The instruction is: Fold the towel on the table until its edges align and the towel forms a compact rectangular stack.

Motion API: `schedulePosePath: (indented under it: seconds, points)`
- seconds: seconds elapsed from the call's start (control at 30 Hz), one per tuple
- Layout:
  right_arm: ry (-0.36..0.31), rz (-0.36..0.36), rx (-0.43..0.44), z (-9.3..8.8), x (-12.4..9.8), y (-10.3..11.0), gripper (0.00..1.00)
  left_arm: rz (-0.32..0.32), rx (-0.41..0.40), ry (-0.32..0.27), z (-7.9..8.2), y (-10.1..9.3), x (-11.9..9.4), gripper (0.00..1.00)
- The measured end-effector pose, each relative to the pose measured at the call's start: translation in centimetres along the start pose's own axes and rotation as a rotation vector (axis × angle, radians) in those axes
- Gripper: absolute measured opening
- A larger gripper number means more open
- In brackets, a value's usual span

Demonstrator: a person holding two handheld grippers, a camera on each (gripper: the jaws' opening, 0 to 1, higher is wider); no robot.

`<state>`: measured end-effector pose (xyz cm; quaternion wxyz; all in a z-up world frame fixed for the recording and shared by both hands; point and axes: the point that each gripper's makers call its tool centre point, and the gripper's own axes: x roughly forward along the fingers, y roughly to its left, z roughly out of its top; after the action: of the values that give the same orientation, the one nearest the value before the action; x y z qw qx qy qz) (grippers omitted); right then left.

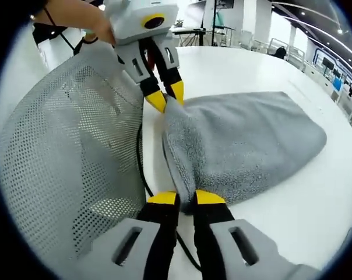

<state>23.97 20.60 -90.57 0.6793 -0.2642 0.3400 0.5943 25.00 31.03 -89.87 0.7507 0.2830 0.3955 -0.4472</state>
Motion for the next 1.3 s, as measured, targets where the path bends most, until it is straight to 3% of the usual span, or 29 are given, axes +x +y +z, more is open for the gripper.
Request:
schedulePosePath:
  seconds: [0.53,0.77,1.0,1.3]
  points:
    - [-0.128,0.05,0.088,3.9,-3.6,1.0,0.06,-0.015,-0.045,-0.082,2.0,0.9,-4.7,0.09]
    - [-0.179,0.065,0.058,5.6,-6.2,1.6,0.06,-0.038,-0.044,-0.121,2.9,0.5,-6.4,0.09]
    - [-0.225,0.093,0.047,7.1,-8.3,2.5,0.06,-0.077,-0.073,-0.181,5.0,0.6,-9.2,0.09]
    - [-0.258,0.11,0.096,8.4,-10.5,2.1,0.06,-0.107,-0.068,-0.204,6.9,0.9,-10.7,0.09]
